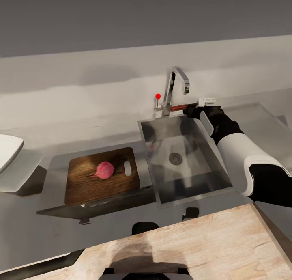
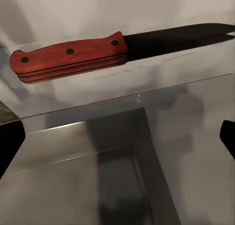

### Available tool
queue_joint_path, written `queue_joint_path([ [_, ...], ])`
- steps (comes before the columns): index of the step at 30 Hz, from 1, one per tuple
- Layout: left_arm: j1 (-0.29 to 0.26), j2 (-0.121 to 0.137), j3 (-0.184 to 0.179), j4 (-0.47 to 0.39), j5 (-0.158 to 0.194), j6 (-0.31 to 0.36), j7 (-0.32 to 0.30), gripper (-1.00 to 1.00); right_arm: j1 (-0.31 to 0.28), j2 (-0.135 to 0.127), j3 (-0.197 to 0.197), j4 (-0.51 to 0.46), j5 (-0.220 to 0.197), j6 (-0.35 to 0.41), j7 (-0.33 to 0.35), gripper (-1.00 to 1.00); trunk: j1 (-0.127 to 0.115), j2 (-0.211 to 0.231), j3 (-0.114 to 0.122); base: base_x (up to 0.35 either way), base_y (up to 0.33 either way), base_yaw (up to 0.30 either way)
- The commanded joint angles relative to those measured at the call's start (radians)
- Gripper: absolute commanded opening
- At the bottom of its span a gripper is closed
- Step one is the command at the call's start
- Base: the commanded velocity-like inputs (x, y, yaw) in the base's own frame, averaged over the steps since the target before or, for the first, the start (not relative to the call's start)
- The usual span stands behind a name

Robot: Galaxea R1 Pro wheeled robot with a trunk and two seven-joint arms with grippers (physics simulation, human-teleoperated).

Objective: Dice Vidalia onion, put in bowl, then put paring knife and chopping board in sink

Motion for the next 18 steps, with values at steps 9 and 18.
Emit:
queue_joint_path([
  [9, -0.002, 0.0, -0.008, 0.005, 0.007, -0.009, 0.001, 1.0, 0.0, 0.009, 0.013, -0.002, -0.003, 0.006, -0.004, 1.0, 0.001, -0.002, -0.001, 0.0, 0.0, 0.0],
  [18, -0.002, -0.001, -0.008, 0.005, 0.006, -0.009, 0.001, 1.0, 0.0, 0.009, 0.016, -0.004, -0.002, 0.0, -0.003, 1.0, 0.001, -0.002, -0.001, 0.0, 0.0, 0.0],
])
